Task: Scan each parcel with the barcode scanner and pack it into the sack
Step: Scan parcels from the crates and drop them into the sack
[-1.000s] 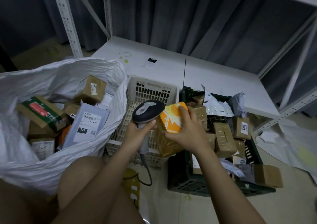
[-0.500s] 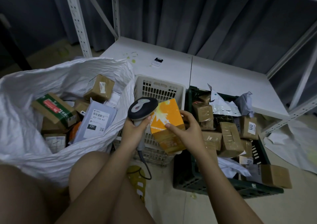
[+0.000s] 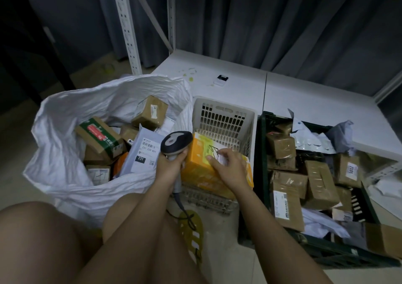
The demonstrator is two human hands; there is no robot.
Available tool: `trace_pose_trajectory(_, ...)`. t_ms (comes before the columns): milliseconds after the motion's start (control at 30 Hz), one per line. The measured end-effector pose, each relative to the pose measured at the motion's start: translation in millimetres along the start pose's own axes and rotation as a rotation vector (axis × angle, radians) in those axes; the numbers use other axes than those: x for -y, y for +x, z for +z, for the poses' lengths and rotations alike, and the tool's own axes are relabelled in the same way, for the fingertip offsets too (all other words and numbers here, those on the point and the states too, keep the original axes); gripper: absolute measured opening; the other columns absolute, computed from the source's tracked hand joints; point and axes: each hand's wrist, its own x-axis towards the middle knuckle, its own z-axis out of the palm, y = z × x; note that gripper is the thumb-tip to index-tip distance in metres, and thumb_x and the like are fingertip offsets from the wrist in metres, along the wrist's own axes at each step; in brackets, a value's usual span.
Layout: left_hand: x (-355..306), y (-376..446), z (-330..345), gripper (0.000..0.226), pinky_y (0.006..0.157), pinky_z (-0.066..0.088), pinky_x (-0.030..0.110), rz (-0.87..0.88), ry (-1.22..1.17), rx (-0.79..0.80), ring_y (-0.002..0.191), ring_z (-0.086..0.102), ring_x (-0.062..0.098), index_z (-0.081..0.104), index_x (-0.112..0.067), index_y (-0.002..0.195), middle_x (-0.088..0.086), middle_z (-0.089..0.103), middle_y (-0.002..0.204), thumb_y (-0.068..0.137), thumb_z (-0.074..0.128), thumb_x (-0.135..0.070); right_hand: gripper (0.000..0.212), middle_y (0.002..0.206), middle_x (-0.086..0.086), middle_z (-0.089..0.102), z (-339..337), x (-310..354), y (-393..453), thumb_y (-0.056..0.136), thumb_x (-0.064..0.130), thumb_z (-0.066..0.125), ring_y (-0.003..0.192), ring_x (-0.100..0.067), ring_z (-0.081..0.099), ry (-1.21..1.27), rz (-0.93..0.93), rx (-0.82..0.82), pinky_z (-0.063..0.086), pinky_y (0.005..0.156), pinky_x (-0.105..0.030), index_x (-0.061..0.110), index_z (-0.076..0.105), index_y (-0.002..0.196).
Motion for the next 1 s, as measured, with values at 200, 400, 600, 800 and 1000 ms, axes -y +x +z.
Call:
trace_pose_trajectory(200, 6.5, 9.8, 2.0, 0.060, 0.101, 0.046, 0.051, -0.047, 0.017, -0.058, 0.115, 0.057, 0.029, 0.050, -0.014, 0.133, 0.009, 0.061, 0.125, 0.081, 0.075, -0.026, 0.034, 0.127, -0.002, 0.048, 29.8, -3.7, -3.5, 0.099, 0.044, 0.047, 0.120, -0.027, 0.037, -0.329, -0.101, -0.001, 0.029, 0.100, -0.038, 0.028, 0.059, 0.126)
trace_pose_trajectory(400, 14.4, 14.7, 4.5, 0.053, 0.096, 0.046, 0.039, -0.051, 0.133, -0.021, 0.106, 0.055, 0.022, 0.048, -0.012, 0.131, 0.005, 0.059, 0.119, 0.085, 0.071, -0.023, 0.031, 0.128, -0.002, 0.054, 5.8, -31.2, -1.5, 0.088, 0.033, 0.067, 0.126, -0.025, 0.040, -0.216, -0.071, -0.158, 0.030, 0.099, -0.034, 0.023, 0.066, 0.117)
trace_pose_trajectory(600, 17.9, 12.0, 11.6, 0.055, 0.094, 0.043, 0.034, -0.044, 0.158, -0.015, 0.111, 0.053, 0.023, 0.046, -0.011, 0.134, 0.006, 0.057, 0.124, 0.086, 0.070, -0.020, 0.083, 0.162, 0.003, 0.014, -32.9, -26.8, 30.0, 0.083, 0.054, 0.067, 0.148, -0.025, 0.005, -0.425, -0.033, 0.259, 0.011, 0.117, -0.047, 0.034, 0.024, 0.152)
trace_pose_trajectory(800, 17.8, 7.5, 12.6, 0.055, 0.101, 0.042, 0.039, -0.030, 0.139, -0.012, 0.120, 0.052, 0.026, 0.046, -0.013, 0.136, 0.008, 0.056, 0.131, 0.086, 0.069, -0.018, 0.103, 0.158, -0.008, 0.016, -28.4, -5.4, 64.4, 0.071, 0.072, 0.067, 0.145, -0.037, 0.009, -0.616, -0.001, 0.518, 0.015, 0.115, -0.056, 0.026, 0.023, 0.152)
trace_pose_trajectory(1000, 21.7, 6.5, 13.9, 0.056, 0.091, 0.038, 0.029, 0.004, 0.180, -0.017, 0.121, 0.051, 0.026, 0.045, -0.012, 0.137, 0.008, 0.055, 0.132, 0.087, 0.069, -0.019, 0.115, 0.156, -0.013, 0.011, -30.0, -41.7, 27.5, 0.065, 0.064, 0.077, 0.143, -0.038, 0.018, -0.156, 0.220, 0.065, 0.030, 0.111, -0.052, 0.024, 0.016, 0.153)
